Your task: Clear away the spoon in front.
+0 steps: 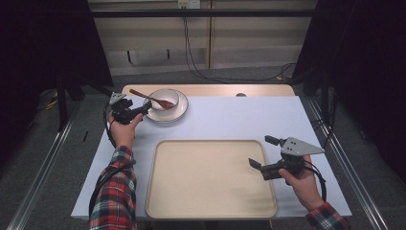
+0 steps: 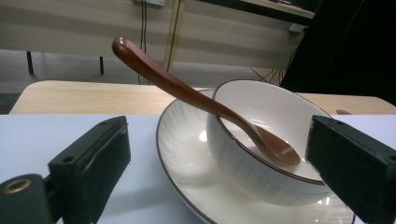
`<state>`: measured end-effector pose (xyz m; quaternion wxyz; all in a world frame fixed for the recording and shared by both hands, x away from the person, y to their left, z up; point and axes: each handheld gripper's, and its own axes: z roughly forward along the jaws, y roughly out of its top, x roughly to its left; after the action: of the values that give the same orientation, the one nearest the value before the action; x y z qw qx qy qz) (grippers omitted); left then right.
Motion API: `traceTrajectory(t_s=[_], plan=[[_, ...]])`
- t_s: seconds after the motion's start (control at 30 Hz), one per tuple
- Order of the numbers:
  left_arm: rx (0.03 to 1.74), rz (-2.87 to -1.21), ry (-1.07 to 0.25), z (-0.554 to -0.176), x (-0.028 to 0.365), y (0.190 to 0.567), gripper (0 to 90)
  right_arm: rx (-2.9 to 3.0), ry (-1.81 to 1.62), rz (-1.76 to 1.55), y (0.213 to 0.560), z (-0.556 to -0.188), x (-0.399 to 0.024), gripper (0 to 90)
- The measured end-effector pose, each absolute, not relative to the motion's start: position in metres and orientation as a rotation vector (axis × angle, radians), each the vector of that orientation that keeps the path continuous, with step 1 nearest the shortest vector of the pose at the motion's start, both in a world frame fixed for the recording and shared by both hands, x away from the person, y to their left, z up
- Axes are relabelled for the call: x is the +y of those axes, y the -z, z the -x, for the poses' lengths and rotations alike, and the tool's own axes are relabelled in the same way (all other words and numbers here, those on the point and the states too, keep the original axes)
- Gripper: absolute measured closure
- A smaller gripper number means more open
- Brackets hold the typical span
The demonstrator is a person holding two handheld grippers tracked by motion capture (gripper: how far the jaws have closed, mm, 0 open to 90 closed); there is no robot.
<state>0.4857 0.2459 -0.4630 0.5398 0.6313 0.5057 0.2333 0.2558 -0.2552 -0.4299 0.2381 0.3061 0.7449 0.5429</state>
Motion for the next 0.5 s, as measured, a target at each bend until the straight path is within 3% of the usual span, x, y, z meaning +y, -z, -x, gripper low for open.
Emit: traceTrajectory(t_s=[0.5], plan=[[1.247, -1.446, -0.548, -0.505, 0.250, 0.470, 16.8, 2.049, -1.482, -0.836, 0.431, -0.257, -0.257, 1.6]])
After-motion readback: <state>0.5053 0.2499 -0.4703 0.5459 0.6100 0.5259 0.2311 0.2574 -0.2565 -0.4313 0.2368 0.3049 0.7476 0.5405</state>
